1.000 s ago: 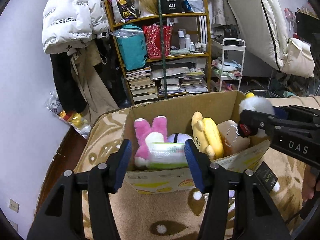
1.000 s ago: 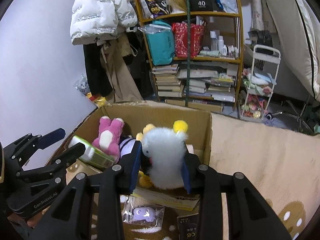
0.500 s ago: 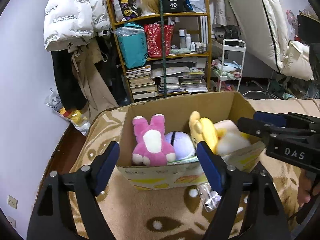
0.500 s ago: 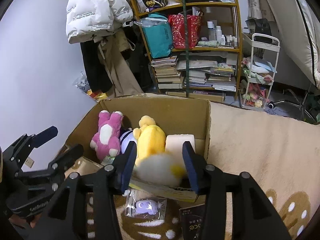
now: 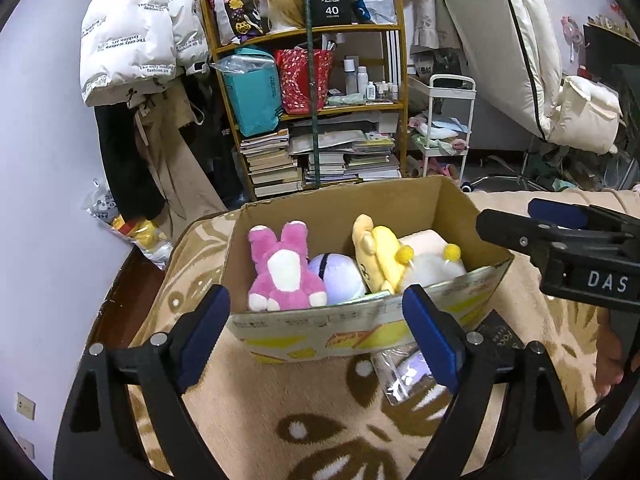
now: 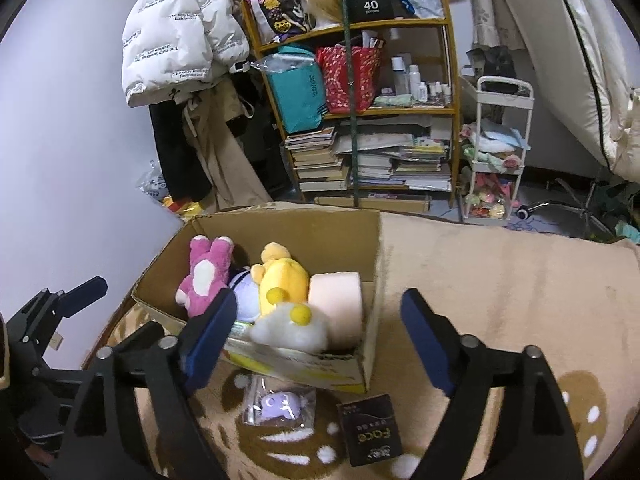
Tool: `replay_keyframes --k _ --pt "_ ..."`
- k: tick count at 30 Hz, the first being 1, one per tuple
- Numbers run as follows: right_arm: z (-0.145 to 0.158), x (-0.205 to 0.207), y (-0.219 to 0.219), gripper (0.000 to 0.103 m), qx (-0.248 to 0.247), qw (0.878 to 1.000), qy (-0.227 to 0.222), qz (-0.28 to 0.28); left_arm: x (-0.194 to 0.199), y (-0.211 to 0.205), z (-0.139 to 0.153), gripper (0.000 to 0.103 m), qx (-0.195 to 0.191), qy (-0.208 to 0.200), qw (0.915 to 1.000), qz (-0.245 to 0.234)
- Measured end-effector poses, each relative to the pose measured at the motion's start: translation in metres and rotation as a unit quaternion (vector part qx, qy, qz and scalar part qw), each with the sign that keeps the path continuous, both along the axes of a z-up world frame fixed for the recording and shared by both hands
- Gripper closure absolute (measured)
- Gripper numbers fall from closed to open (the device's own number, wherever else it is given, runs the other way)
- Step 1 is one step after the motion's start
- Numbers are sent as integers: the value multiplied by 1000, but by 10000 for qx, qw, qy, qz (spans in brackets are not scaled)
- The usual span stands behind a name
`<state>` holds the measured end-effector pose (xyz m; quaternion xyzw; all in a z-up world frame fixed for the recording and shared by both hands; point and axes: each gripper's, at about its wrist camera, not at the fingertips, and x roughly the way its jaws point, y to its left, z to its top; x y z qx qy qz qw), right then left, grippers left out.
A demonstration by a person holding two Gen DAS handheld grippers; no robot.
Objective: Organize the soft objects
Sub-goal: 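Lower the left gripper to the purple keychain bag while the right gripper approaches the black Face box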
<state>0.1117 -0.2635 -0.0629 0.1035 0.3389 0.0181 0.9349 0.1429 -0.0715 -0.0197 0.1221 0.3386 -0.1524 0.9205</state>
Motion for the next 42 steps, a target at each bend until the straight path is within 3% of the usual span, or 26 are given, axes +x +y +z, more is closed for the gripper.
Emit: replay_keyframes --k 3,6,9,28,42 --pt "1 -6 -2 10 -19 10000 52 -60 -4 0 1 9 -16 29 10000 -16" --pt "1 -12 -6 0 -107 9997 75 -223 -6 -1 0 9 -65 89 9999 -42" --pt "-1 -19 -9 0 -167 9993 106 -307 -9 -3 -4 8 -49 178 9998 -99" --pt "-64 -16 -30 0 175 9871 1545 -387 -18 -37 -72 8 255 886 9944 -515" --pt "-99 -2 -38 0 411 9740 2183 -454 -13 -55 -110 8 317 981 9915 -798"
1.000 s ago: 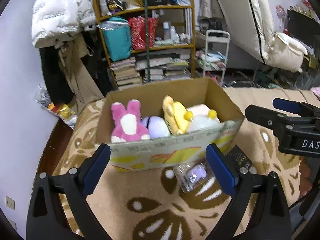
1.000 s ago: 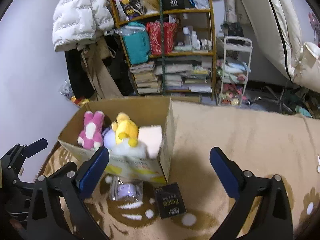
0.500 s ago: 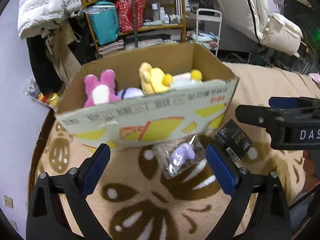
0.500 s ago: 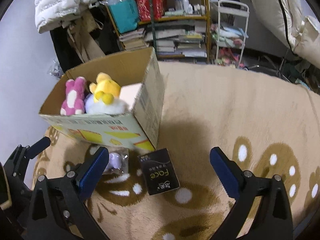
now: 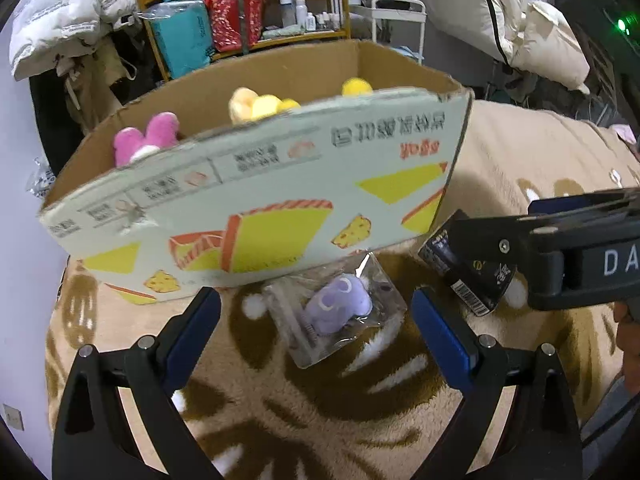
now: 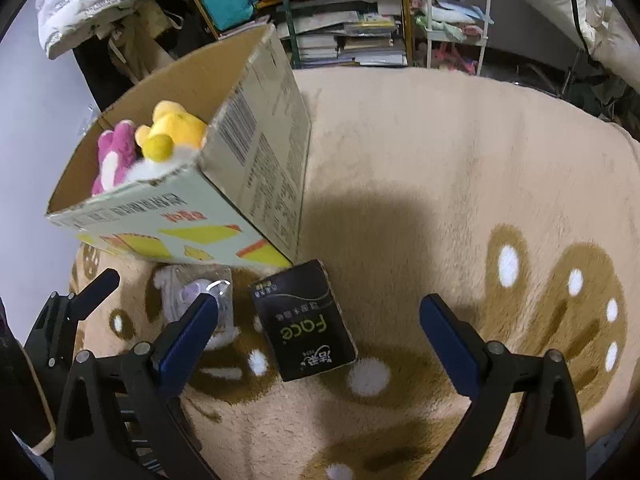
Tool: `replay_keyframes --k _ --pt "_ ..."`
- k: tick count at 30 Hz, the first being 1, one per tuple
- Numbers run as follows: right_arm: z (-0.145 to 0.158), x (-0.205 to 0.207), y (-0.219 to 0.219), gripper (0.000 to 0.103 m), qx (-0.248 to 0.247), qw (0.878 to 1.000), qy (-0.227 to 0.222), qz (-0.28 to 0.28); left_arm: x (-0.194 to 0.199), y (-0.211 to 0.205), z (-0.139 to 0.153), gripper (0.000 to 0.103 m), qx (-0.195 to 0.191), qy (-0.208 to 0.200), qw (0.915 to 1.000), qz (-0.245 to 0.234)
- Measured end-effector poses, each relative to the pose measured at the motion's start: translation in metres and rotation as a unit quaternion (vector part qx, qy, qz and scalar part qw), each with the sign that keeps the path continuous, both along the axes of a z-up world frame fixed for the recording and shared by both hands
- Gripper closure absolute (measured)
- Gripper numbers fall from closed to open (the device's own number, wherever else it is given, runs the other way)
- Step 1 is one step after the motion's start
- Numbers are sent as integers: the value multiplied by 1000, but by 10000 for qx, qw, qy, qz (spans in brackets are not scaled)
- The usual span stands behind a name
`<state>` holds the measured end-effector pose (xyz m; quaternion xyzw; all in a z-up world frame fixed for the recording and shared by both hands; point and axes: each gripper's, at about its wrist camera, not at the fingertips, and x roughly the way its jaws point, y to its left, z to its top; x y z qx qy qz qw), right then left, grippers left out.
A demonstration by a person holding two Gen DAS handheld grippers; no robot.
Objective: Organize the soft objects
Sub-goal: 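Lower the left gripper to the purple keychain bag while the right gripper approaches the black Face box, then close the left gripper on the clear purple keychain bag while the right gripper grasps the black box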
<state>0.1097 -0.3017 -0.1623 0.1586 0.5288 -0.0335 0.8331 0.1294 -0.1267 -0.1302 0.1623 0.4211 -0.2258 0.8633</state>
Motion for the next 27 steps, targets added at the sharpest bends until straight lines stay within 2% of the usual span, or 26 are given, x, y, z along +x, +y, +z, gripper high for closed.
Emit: replay_keyframes --k 8,20,27 --pt "-14 7 -3 0 38 9997 226 -68 -1 -11 -15 8 140 -24 9997 -205" --pt "-36 14 -8 0 81 9986 507 -145 6 -16 -30 8 253 200 9994 -127" --pt "-38 19 -6 0 -17 9985 544 -110 10 -24 -36 8 316 223 9992 -83"
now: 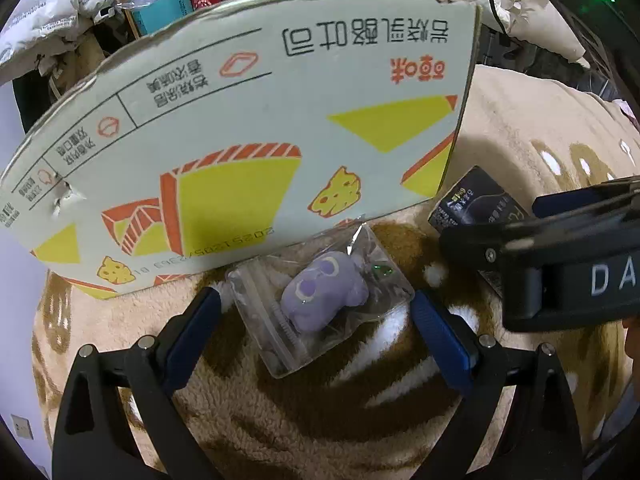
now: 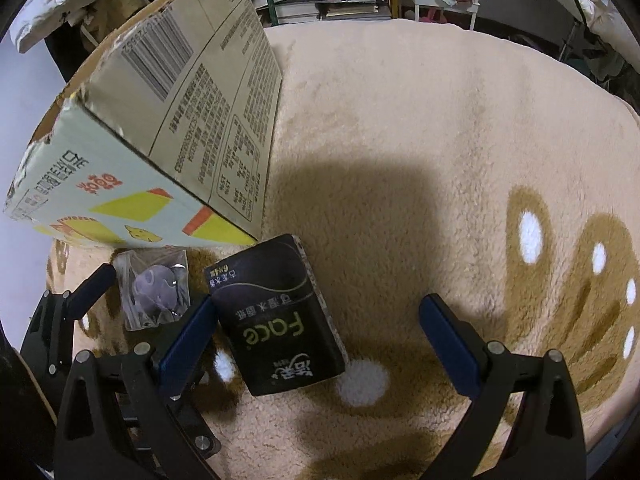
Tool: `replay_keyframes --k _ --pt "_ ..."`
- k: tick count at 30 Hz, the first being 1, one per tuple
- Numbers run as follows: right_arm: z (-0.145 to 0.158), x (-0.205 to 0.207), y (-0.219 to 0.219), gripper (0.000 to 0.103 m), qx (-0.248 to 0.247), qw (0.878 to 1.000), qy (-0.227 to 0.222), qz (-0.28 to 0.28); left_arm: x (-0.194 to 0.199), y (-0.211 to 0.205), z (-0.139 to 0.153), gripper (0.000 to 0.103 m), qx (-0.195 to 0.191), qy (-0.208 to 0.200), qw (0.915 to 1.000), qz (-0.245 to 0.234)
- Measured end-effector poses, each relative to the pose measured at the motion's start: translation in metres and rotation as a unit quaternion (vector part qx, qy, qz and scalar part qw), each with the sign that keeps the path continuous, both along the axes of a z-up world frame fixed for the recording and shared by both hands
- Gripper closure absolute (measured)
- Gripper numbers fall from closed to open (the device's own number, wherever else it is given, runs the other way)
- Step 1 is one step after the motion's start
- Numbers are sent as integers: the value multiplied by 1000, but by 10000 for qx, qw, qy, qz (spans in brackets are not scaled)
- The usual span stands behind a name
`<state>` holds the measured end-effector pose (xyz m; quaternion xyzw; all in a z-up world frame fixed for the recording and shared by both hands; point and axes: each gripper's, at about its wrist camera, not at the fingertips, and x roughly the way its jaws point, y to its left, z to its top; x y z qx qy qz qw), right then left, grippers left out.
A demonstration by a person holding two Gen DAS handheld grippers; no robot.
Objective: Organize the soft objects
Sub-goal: 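Close the left gripper on the clear purple keychain bag while the right gripper grasps the black box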
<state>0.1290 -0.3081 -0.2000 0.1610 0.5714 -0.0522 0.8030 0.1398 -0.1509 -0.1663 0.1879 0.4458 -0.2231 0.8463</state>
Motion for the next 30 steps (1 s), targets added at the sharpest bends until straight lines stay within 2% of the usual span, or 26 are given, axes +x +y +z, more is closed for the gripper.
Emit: replay_keyframes --k 6,20,30 --pt "-3 6 6 0 -224 9996 66 127 2 -1 0 8 -14 -47 10000 67" --pt "-6 0 -1 0 -131 9999 80 64 12 9 -4 8 -118 48 9999 43" --pt "-13 6 -1 0 -135 9999 88 21 15 18 -9 21 -181 -2 9998 -80"
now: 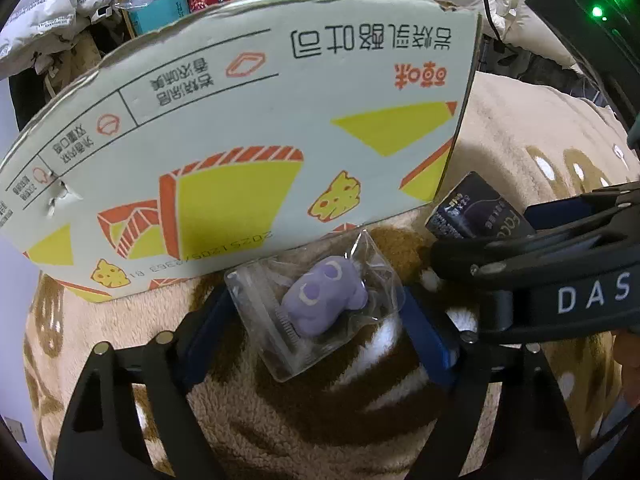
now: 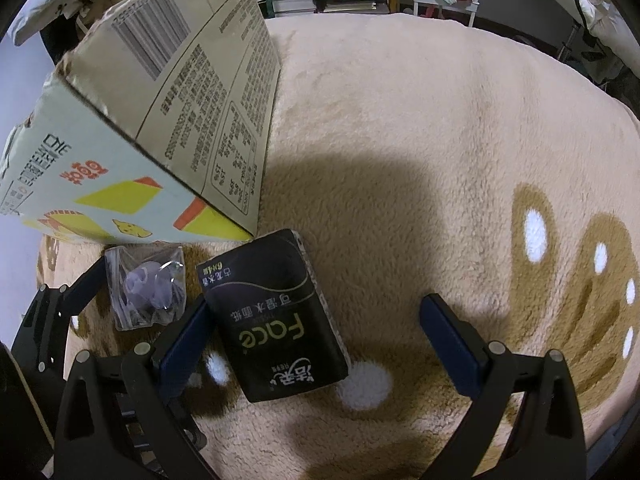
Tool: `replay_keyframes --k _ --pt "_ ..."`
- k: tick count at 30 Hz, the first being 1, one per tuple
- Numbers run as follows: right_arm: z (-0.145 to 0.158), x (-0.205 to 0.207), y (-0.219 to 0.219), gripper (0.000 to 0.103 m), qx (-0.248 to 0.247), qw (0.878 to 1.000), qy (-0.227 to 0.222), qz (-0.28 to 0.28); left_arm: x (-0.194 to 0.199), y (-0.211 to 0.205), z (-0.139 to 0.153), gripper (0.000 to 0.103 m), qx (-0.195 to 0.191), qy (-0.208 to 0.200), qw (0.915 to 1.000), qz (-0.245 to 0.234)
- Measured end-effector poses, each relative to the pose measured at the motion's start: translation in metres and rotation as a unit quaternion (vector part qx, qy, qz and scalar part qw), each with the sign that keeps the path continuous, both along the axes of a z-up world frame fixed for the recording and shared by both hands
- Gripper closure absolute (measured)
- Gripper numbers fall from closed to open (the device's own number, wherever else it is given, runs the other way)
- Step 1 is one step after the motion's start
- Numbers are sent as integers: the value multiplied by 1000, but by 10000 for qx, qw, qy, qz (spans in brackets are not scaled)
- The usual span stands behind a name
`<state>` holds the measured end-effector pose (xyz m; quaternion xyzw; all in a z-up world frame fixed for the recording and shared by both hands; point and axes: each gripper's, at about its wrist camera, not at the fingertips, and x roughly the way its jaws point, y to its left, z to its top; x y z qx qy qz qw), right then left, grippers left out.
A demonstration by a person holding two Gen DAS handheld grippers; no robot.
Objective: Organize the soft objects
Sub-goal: 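Close the left gripper on the clear purple keychain bag while the right gripper grasps the black box, then carry both items over the box and open the left and right grippers to drop them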
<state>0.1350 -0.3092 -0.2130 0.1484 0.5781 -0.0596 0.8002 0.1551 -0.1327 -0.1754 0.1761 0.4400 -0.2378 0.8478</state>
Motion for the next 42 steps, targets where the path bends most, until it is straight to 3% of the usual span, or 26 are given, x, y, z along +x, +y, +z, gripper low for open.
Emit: replay_keyframes --k 7,12,26,36,42 --pt "0 -1 9 0 -140 9999 44 32 2 4 3 25 -41 4 10000 24" --pt "2 -7 8 8 -120 9999 62 -42 0 6 3 26 -22 -62 10000 -2" --pt "12 -14 10 51 -27 9999 32 104 -21 5 4 29 52 -82 9999 77" --pt "18 -15 30 52 -49 9997 -26 254 -33 12 15 30 -42 -102 9994 322" --pt "36 -20 29 52 -121 9990 -249 351 -54 16 33 30 -34 -449 9981 420"
